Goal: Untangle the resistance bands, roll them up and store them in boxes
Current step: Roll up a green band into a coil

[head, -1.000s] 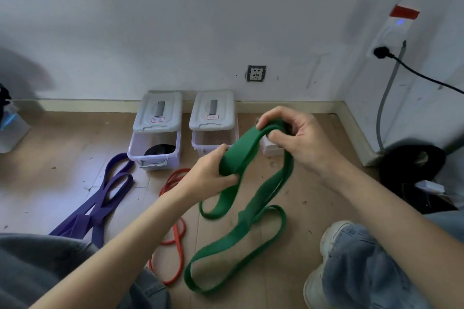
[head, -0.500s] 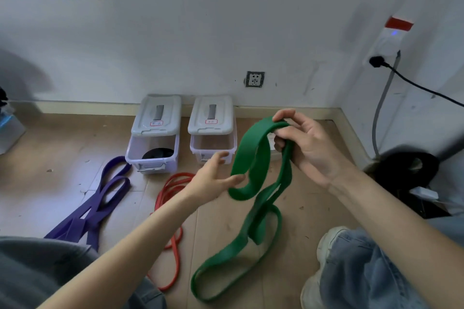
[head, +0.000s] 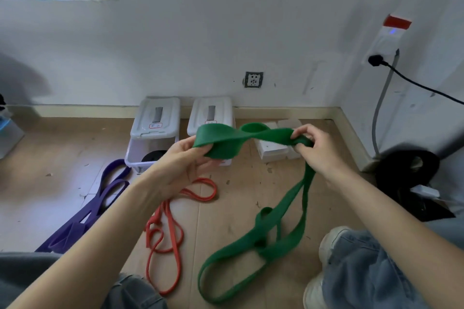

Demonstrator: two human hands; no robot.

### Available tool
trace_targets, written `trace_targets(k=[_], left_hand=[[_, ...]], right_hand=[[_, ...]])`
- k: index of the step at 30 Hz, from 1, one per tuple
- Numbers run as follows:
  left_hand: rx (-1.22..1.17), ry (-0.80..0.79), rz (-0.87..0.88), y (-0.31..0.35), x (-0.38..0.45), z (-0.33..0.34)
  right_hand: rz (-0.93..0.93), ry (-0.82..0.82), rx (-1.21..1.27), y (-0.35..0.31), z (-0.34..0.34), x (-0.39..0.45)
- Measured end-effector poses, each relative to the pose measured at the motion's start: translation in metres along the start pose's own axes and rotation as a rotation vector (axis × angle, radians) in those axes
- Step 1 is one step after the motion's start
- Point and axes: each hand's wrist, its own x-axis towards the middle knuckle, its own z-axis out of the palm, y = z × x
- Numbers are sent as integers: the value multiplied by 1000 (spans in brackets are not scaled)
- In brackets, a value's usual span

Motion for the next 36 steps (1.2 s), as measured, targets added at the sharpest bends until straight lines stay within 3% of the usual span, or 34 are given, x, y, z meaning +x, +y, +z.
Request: trace_targets(k=[4, 7, 10, 14, 17, 20, 24, 29, 32, 34, 36], left_hand=[[404, -345, -228, -6, -12, 5], [509, -432, -295, -8, -12, -4], [691, -279, -316, -6, -6, -17], [861, 63, -188, -14, 2, -6], [937, -31, -61, -17, 10, 9], [859, -216, 150, -31, 10, 32], [920, 36, 247, -54, 7, 30], [969, 49, 118, -37, 6, 0], [638, 189, 101, -7, 1, -2], [461, 155, 157, 14, -4, 4], [477, 63, 149, 23, -8, 17]], right_hand=[[116, 57, 243, 1, -3, 9], [223, 109, 461, 4, -11, 12], [159, 42, 409, -2, -14, 8], [-140, -234, 73, -30, -11, -11], [-330, -445, -128, -46, 2, -31], [-402, -511, -36, -55, 8, -41], [-336, -382, 244, -58, -5, -32], [-199, -193, 499, -49, -21, -19], [-129, -300, 178, -42, -21, -15], [-87, -549, -155, -34, -16, -15], [-58, -704, -354, -27, -9, -19]])
